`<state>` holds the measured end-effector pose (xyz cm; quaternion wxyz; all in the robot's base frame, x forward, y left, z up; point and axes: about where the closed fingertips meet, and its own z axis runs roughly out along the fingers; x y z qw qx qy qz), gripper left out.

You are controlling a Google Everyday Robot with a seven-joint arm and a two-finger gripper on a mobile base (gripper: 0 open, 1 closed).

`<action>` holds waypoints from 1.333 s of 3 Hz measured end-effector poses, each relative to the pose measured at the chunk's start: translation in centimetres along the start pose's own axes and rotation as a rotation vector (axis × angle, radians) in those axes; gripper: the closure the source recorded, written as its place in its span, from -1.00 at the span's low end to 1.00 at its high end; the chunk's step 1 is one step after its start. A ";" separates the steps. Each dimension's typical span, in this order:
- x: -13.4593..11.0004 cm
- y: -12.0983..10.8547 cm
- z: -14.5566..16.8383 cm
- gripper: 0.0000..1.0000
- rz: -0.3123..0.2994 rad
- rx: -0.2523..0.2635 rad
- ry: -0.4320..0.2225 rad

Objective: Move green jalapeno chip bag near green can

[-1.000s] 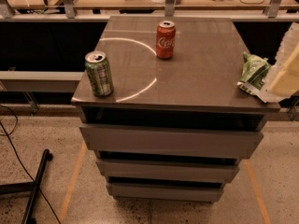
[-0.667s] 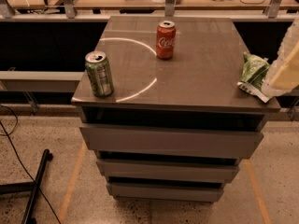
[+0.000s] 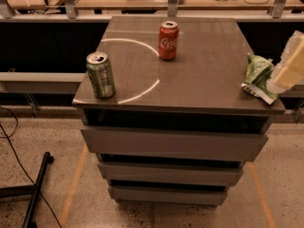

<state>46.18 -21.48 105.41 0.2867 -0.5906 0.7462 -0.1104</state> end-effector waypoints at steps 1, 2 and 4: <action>3.9 -1.7 5.5 -1.00 0.055 -0.059 0.007; 7.4 -3.6 10.3 -1.00 0.118 -0.097 0.031; 10.2 -5.7 17.7 -1.00 0.175 -0.142 0.065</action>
Offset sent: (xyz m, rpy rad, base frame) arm 0.0935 -0.0844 -0.1110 0.0677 0.1623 -0.1137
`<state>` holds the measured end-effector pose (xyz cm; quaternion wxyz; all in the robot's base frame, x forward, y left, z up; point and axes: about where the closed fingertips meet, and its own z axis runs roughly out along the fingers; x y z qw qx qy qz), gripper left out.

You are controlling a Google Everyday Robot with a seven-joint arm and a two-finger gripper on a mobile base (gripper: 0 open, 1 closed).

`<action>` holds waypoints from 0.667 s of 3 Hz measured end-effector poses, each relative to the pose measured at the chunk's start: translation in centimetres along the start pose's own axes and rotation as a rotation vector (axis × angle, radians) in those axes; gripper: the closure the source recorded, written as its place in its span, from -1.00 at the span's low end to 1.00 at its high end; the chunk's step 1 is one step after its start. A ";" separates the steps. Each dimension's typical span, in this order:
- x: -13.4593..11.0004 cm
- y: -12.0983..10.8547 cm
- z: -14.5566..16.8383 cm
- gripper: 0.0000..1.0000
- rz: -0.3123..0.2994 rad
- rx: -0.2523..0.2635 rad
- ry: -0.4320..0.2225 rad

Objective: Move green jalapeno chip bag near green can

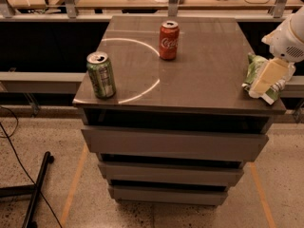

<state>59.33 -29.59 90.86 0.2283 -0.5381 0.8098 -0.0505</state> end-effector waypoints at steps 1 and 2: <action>1.8 -0.8 3.7 -0.55 0.039 -0.016 0.050; 2.7 -0.8 5.2 -0.09 0.052 -0.022 0.073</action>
Offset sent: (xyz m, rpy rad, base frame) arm 0.0242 -0.0274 -0.0670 -0.0485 0.0726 -0.0885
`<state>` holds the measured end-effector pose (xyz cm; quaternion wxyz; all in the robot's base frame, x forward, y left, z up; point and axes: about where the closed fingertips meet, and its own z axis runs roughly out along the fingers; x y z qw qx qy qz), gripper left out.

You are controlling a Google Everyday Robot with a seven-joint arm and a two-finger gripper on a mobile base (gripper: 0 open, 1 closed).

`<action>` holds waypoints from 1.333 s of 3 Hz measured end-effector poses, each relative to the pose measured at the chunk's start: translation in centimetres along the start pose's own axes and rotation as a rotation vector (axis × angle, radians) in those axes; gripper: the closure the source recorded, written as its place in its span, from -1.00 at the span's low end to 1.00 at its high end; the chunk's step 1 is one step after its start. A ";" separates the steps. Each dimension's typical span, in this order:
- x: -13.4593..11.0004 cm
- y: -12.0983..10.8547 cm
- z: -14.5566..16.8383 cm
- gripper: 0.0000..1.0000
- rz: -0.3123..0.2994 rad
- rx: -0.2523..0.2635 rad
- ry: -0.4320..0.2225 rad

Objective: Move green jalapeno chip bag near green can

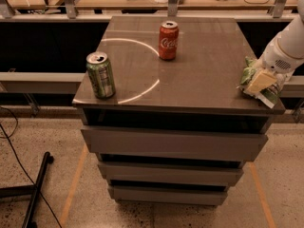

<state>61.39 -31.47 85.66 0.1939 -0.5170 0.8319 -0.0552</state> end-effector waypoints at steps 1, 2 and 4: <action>-1.3 0.2 0.0 0.40 -0.029 0.006 -0.024; -6.5 1.4 -3.5 0.97 -0.114 0.021 -0.150; -18.3 7.1 -10.9 1.00 -0.328 0.045 -0.385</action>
Offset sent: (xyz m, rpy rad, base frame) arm -0.0026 0.1042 0.0921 0.1561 -0.1791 0.2391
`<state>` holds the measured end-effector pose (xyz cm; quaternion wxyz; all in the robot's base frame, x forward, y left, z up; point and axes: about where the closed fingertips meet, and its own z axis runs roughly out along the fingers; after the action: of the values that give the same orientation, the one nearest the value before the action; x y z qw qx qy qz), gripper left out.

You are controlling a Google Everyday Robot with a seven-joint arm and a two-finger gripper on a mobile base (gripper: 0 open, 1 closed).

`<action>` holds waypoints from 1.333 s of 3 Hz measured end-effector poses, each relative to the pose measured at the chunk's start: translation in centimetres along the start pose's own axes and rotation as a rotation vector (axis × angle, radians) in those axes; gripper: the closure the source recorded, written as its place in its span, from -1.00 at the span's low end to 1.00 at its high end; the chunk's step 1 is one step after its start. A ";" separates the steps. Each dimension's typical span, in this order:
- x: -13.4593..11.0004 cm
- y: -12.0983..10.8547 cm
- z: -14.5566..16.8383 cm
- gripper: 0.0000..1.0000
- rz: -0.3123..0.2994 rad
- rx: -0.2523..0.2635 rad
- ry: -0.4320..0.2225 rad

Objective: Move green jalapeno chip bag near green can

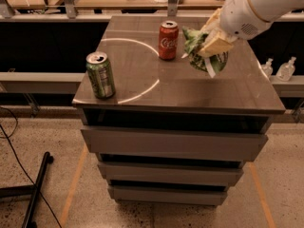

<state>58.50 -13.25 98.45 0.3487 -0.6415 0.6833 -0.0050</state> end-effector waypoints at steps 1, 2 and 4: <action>-5.7 2.0 0.8 1.00 -0.080 -0.020 -0.083; -10.7 4.6 3.1 1.00 -0.146 -0.048 -0.150; -13.2 5.5 6.9 1.00 -0.158 -0.063 -0.143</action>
Offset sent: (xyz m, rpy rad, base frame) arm -0.0413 0.1575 0.0017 0.0814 -0.0617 0.2694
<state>56.15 2.34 96.92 0.3747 -0.7027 0.6038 0.0352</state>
